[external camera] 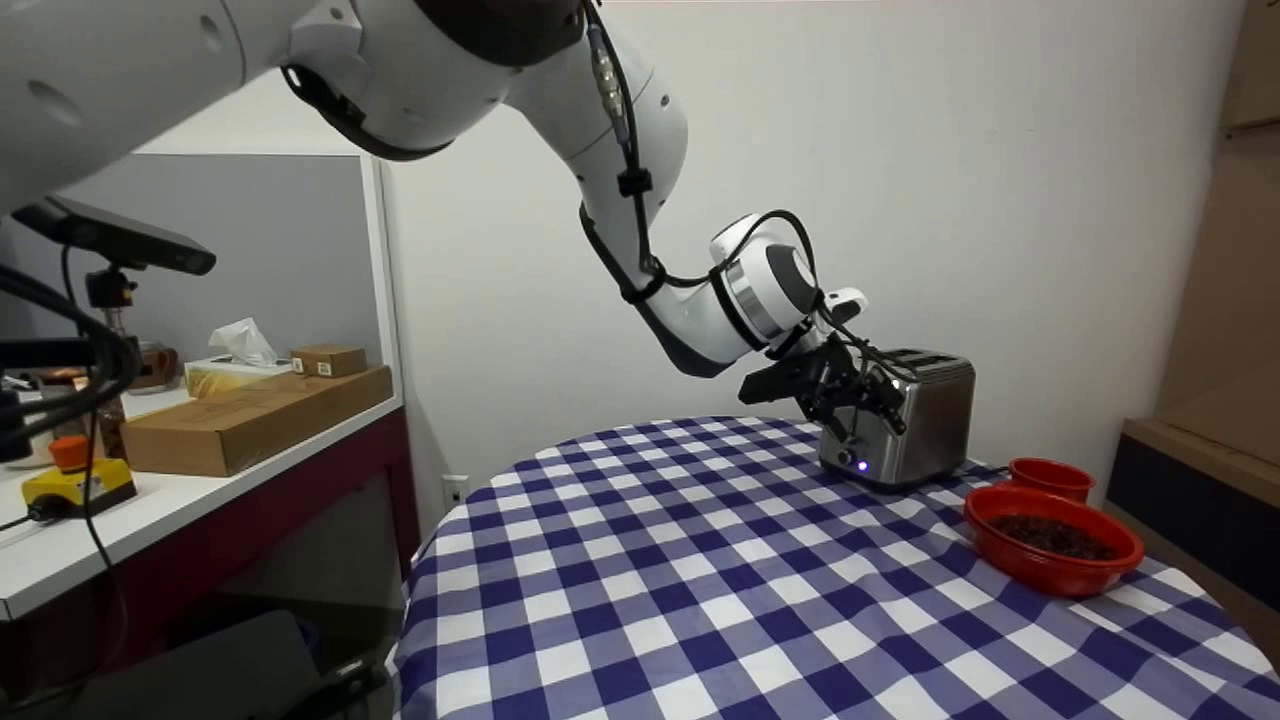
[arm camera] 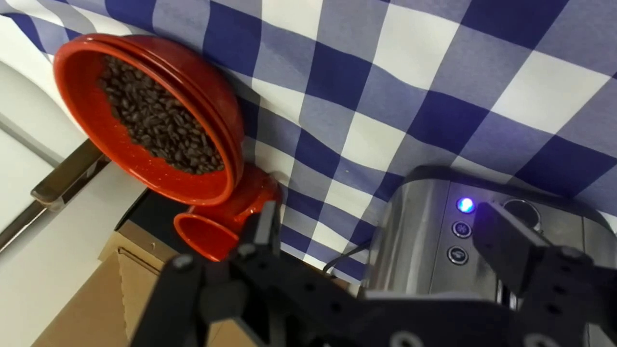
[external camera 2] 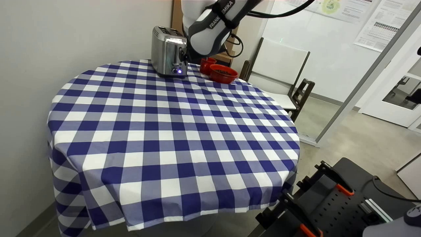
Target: Push the lever of the toaster up
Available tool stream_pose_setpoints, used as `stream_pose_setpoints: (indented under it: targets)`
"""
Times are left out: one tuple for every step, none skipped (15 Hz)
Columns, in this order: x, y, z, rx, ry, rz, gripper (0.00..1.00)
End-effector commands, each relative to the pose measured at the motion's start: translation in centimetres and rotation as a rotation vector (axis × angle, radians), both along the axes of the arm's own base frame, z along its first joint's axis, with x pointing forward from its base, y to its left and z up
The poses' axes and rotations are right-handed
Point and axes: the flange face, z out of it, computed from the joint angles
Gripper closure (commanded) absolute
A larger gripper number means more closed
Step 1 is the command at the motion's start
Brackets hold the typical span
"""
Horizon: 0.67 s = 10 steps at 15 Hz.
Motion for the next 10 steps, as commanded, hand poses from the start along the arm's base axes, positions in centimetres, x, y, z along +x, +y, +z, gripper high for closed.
stream_pose_setpoints:
  targets:
    - [1.6,0.7,-1.3,-0.014,-0.021,0.006,0.0]
    - [1.9,0.9,-1.6,-0.016,-0.023,0.01,0.0]
    - [2.1,1.0,-1.8,-0.018,-0.025,0.013,0.0]
    - [2.3,1.0,-2.0,-0.02,-0.028,0.017,0.0]
    - [2.5,1.0,-2.1,-0.024,-0.032,0.019,0.0]
    - [2.7,0.9,-2.2,-0.027,-0.034,0.019,0.0]
    - [2.9,0.8,-2.3,-0.03,-0.038,0.019,0.0]
    - [3.0,0.6,-2.4,-0.033,-0.039,0.017,0.0]
    - [3.2,0.4,-2.6,-0.037,-0.041,0.016,0.0]
    - [3.3,0.3,-2.8,-0.039,-0.042,0.015,0.0]
